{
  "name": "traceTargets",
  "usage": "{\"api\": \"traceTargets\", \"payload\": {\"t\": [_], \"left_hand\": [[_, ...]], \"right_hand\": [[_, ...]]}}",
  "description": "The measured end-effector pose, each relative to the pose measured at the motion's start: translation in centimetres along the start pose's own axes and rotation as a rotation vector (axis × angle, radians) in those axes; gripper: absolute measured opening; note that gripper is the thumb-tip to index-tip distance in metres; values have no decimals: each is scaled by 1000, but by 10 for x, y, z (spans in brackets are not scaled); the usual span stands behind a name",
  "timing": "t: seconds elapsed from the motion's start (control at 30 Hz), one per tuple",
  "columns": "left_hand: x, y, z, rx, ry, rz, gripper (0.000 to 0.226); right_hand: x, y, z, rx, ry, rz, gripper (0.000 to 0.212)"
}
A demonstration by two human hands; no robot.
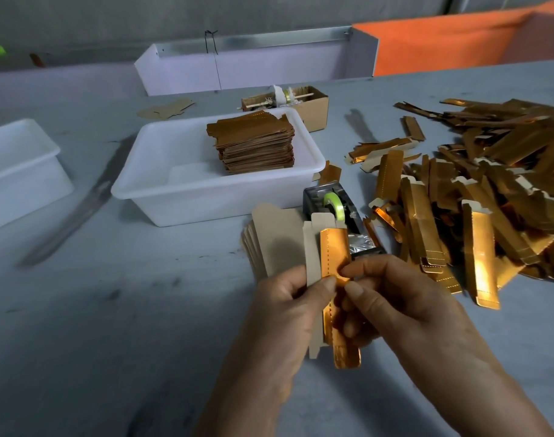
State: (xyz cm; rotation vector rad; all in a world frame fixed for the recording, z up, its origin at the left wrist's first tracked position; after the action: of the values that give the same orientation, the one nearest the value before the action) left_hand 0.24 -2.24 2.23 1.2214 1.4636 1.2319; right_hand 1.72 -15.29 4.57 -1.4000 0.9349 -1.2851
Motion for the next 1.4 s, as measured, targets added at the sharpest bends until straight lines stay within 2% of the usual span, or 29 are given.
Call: {"api": "traceTargets", "payload": {"t": [0.13, 0.2, 0.3, 0.47, 0.67, 0.77, 0.83, 0.93, 1.0, 1.07, 1.13, 1.2, 1.3, 1.33, 1.4], "left_hand": [[-3, 7, -5, 37, -47, 31, 16], [-4, 8, -7, 47, -75, 41, 18], [-5, 9, -7, 48, -73, 52, 14], [-4, 8, -8, -29, 31, 114, 5], [-4, 1, -9, -97, 211, 196, 22], [-10, 6, -13, -236, 374, 412, 31], [-16, 17, -19, -404, 445, 618, 33], [-29, 26, -25, -583, 463, 999, 31], [-36, 27, -29, -604, 453, 1136, 36], [-41, 26, -32, -534, 399, 1205, 43], [-45, 20, -34, -480, 332, 1271, 49], [-48, 19, -36, -496, 323, 1274, 52], [-43, 15, -35, -600, 349, 1127, 37], [-38, 17, -34, -560, 329, 993, 31], [-23, 18, -28, -327, 337, 647, 17]], "right_hand": [[11, 6, 2, -26, 204, -49, 45], [12, 9, 2, -86, 143, -10, 45], [6, 10, 0, -181, 3, 224, 24], [7, 13, 4, -197, 54, 257, 23], [7, 13, 6, -201, 66, 288, 29], [7, 15, 7, -200, 105, 311, 15], [5, 16, 8, -200, 136, 333, 12], [2, 15, 9, -196, 161, 359, 13], [1, 14, 11, -193, 159, 358, 20], [1, 13, 11, -188, 148, 375, 25], [1, 12, 10, -198, 133, 389, 17], [0, 10, 10, -208, 120, 398, 17], [1, 11, 10, -226, 127, 327, 30], [2, 12, 10, -238, 128, 315, 33], [5, 14, 9, -253, 117, 309, 35]]}}
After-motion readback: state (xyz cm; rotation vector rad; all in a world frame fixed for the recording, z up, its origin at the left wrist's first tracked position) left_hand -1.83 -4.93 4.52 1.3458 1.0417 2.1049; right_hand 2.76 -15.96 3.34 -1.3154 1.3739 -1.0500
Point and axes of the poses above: each hand's wrist, its own z-axis towards the middle knuckle, its own x-axis out of the back of the hand, y = z × x, the point moved 3 cm from there along z, towards the middle knuckle, and after that the axes turned 5 degrees about y, right-handed, at the moved point
